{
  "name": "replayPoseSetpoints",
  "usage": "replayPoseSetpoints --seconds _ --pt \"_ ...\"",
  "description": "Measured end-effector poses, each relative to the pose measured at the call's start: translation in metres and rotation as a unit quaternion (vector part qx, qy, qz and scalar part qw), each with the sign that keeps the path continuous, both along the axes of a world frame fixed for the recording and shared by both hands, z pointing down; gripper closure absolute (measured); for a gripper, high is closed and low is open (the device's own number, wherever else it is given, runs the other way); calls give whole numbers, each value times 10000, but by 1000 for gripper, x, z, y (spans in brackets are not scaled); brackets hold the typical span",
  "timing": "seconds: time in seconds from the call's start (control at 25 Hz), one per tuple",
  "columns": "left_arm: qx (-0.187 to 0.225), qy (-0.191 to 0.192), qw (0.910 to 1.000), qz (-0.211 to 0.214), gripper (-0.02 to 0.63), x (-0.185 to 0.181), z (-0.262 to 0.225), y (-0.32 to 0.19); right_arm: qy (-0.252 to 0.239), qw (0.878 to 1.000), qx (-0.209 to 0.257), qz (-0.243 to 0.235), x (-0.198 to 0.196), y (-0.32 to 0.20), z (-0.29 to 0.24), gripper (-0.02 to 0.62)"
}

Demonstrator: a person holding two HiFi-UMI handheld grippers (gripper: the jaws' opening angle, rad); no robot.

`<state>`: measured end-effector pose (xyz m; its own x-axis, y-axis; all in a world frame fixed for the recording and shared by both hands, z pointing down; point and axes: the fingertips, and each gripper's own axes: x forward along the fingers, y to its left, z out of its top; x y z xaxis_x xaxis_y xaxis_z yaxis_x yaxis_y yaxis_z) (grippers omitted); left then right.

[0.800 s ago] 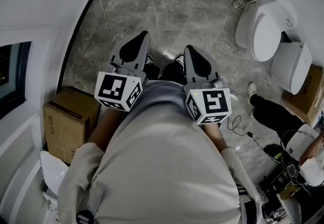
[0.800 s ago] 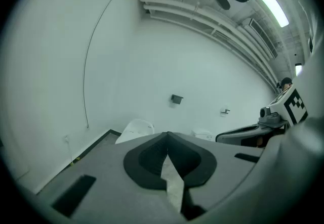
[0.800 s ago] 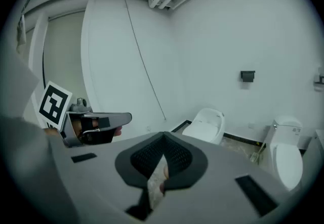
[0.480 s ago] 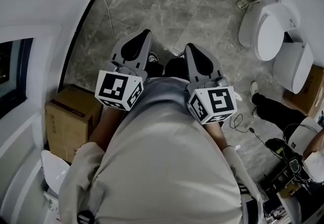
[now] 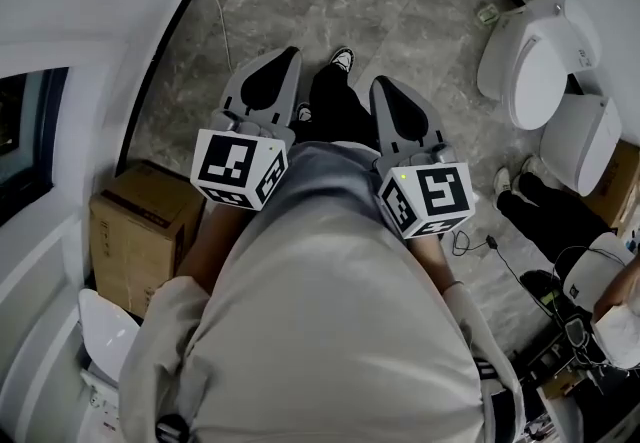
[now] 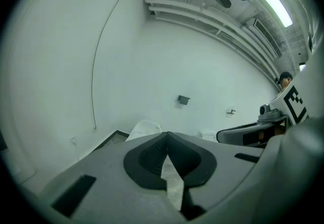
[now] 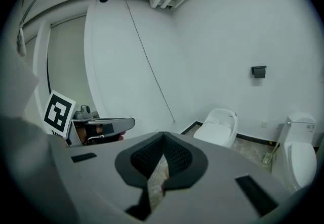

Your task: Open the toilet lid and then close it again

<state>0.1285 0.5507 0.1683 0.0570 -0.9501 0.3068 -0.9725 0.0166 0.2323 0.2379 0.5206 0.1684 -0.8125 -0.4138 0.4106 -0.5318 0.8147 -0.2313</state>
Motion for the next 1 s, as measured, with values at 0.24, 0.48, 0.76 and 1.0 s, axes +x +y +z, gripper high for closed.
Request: replayPoseSetpoints --seconds 0.24,0.48,0.76,1.0 --pt "-41 67 10000 5 599 -22 2 -35 81 9998 172 -78 -34 -41 7 586" --pt "-184 122 9998 17 599 -48 5 -92 67 9998 0 -166 -62 -95 12 586" --pt "-324 150 9993 -62 598 -74 10 -162 82 9986 -406 -319 -88 -162 27 586" --pt "-367 131 9992 -131 598 -90 14 -215 48 9975 -532 -463 -109 -213 33 586"
